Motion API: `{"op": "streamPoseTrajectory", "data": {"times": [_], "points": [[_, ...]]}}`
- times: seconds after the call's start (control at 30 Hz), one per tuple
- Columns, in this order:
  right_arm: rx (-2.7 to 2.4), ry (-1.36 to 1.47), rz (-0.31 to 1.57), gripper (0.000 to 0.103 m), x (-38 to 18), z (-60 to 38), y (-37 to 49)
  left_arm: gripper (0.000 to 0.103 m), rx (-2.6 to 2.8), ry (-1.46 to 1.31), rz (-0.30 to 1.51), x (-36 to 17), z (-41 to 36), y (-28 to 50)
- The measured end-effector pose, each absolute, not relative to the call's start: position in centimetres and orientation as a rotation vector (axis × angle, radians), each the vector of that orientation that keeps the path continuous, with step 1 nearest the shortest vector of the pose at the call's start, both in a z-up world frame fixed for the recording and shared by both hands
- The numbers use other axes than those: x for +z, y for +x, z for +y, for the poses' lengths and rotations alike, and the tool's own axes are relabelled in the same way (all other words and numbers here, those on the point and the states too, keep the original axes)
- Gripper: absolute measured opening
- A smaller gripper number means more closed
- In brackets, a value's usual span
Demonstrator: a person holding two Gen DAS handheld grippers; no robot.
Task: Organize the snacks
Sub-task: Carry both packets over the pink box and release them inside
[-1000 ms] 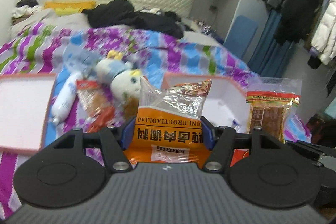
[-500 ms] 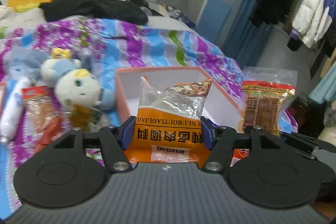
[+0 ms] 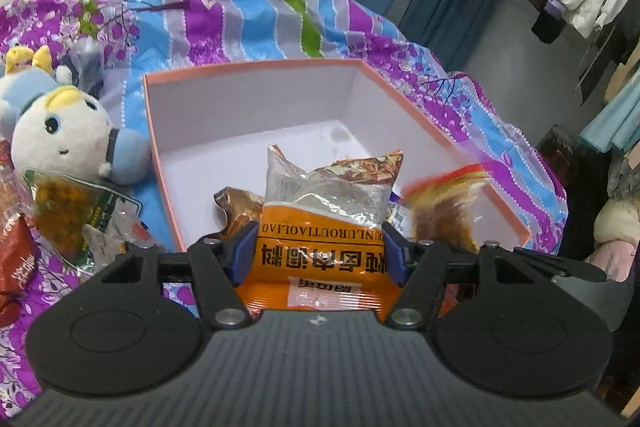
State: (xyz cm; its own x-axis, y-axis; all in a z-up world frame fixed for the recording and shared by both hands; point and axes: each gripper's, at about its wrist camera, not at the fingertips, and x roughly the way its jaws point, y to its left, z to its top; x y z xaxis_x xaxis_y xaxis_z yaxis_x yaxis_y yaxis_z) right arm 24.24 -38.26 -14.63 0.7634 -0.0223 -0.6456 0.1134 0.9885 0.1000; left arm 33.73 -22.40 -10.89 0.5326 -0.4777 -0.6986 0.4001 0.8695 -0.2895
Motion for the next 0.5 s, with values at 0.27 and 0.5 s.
{"op": "streamPoseTrajectory", "data": {"times": [0.27,0.5], "points": [[-0.094,0.184,0.7,0.044,-14.3,-38.8,23.4,0.086,-0.501,-0.103,0.831,-10.0,-21.8,33.1],[-0.089,0.191,0.625,0.049,-10.8,-38.4,20.7,0.086,-0.494,-0.093,0.762,-5.7,-20.4,29.7]]}}
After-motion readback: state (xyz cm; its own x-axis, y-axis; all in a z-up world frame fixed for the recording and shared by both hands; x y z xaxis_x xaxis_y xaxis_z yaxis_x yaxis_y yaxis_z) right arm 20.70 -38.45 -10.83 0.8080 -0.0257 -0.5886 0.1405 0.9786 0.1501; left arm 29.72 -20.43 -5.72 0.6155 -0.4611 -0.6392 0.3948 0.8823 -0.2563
